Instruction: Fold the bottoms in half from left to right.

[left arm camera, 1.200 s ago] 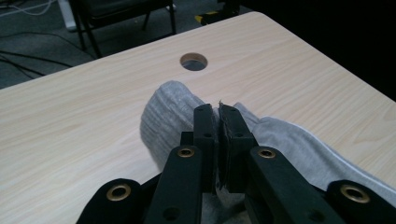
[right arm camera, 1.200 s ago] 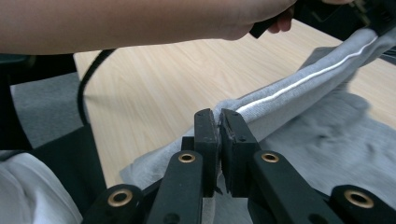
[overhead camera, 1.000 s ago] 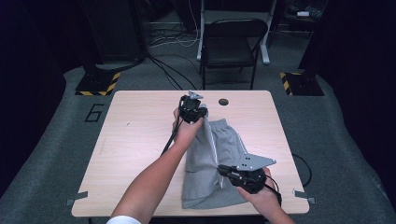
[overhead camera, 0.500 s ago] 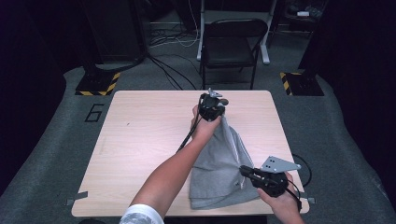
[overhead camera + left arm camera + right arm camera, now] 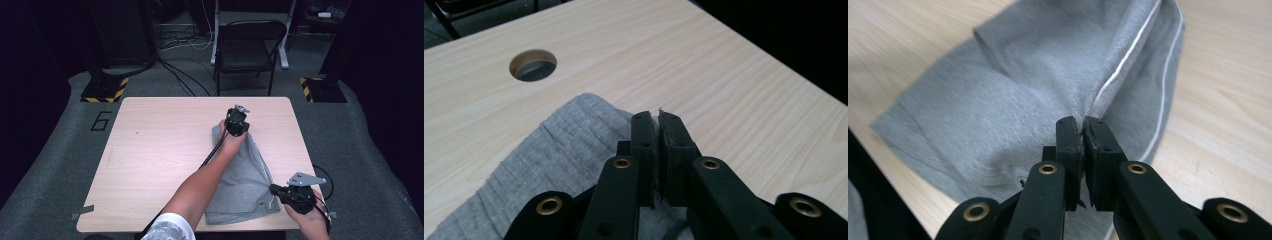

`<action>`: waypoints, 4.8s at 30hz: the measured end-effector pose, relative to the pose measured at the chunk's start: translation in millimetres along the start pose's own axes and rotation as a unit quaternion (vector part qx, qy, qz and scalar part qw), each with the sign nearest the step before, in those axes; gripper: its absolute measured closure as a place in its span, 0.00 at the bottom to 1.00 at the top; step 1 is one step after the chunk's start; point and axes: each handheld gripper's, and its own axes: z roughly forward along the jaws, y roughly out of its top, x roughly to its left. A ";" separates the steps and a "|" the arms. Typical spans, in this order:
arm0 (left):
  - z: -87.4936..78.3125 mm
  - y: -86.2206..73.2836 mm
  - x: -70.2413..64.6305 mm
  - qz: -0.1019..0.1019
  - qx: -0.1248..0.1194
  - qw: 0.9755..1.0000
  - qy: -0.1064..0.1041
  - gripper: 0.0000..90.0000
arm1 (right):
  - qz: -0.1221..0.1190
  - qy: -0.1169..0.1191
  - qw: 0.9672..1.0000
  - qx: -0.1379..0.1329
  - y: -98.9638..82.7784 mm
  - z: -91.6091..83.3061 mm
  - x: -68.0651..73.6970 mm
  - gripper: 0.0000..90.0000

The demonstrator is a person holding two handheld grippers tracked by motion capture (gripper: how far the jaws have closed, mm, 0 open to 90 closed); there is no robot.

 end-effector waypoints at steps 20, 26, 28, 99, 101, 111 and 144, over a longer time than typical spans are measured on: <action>-34.2 -22.2 30.6 0.022 0.001 1.000 0.017 0.63 | 0.025 -0.030 0.997 0.067 -13.3 13.0 -14.2 0.76; -58.5 -53.5 46.5 -0.007 -0.009 1.000 0.013 0.59 | -0.008 -0.031 0.997 0.073 -10.0 6.0 3.9 0.65; -61.5 -66.0 47.9 -0.014 -0.010 1.000 0.012 0.58 | -0.013 -0.025 0.997 0.076 -10.7 6.4 7.5 0.65; -129.8 -130.0 130.6 -0.036 0.016 0.998 0.051 0.61 | -0.126 0.108 0.981 0.100 38.9 117.9 86.3 0.79; -140.6 -133.2 127.7 -0.029 0.009 0.998 0.051 0.61 | -0.122 0.104 0.982 0.100 39.3 114.3 85.6 0.79; -209.1 -167.4 107.8 0.004 0.006 0.999 0.033 0.60 | -0.137 0.090 0.983 0.087 40.8 89.6 86.9 0.74; -238.3 -244.1 65.4 0.020 0.081 0.996 -0.039 0.64 | -0.160 0.092 0.976 0.116 34.0 92.1 73.2 0.96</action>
